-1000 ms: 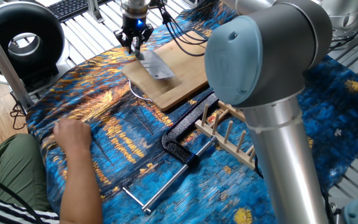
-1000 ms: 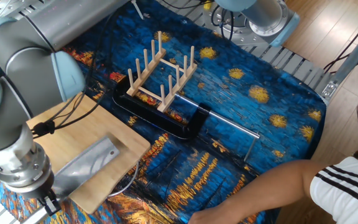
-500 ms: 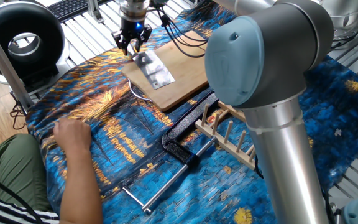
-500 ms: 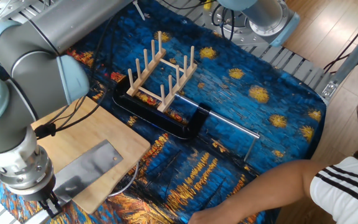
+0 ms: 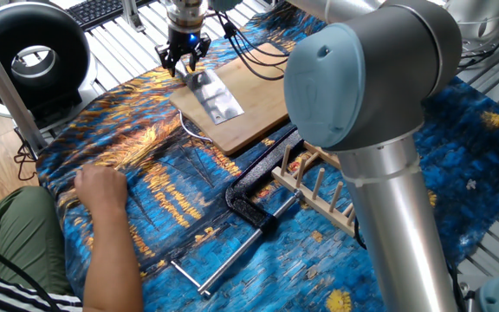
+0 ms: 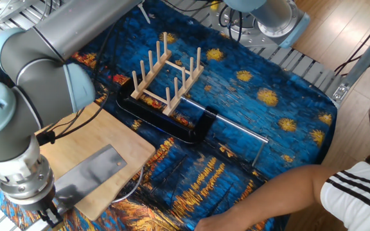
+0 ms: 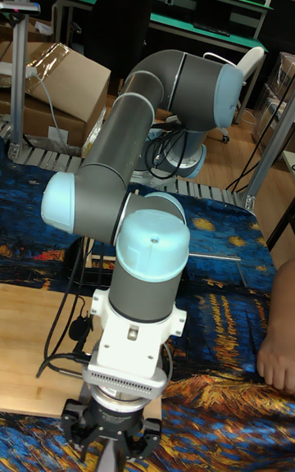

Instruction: Put the knife on the knife rack

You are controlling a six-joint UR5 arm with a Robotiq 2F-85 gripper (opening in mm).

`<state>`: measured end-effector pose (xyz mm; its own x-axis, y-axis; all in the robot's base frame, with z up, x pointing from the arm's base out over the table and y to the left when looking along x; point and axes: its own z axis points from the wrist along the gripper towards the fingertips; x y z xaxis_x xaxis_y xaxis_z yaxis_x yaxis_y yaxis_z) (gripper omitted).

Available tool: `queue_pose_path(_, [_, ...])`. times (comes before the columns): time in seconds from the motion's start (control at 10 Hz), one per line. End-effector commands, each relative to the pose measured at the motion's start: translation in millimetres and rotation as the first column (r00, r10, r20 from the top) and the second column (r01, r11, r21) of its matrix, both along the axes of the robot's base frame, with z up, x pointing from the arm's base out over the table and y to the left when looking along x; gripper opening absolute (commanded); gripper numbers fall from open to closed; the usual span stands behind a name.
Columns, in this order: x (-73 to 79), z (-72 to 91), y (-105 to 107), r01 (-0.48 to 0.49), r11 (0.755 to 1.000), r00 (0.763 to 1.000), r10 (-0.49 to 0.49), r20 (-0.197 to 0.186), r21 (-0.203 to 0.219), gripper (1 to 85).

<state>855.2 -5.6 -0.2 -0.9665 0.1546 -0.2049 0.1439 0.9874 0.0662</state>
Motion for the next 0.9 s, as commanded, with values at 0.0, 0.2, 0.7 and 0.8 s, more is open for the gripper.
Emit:
queue_pose_path(0.0, [1.5, -5.1, -15.3, 0.009, 0.999, 1.000, -0.009, -0.006, -0.045, 54.0])
queue_pose_path(0.2, [0.1, -6.5, -18.0, 0.018, 0.997, 1.000, -0.018, -0.001, -0.070, 54.7])
queue_pose_path(0.7, [-5.4, -1.7, -23.6, 0.042, 0.992, 0.999, -0.042, 0.002, -0.118, 53.3])
queue_pose_path(0.8, [-5.3, -1.1, -22.8, 0.048, 0.992, 0.999, -0.047, 0.006, -0.118, 53.3])
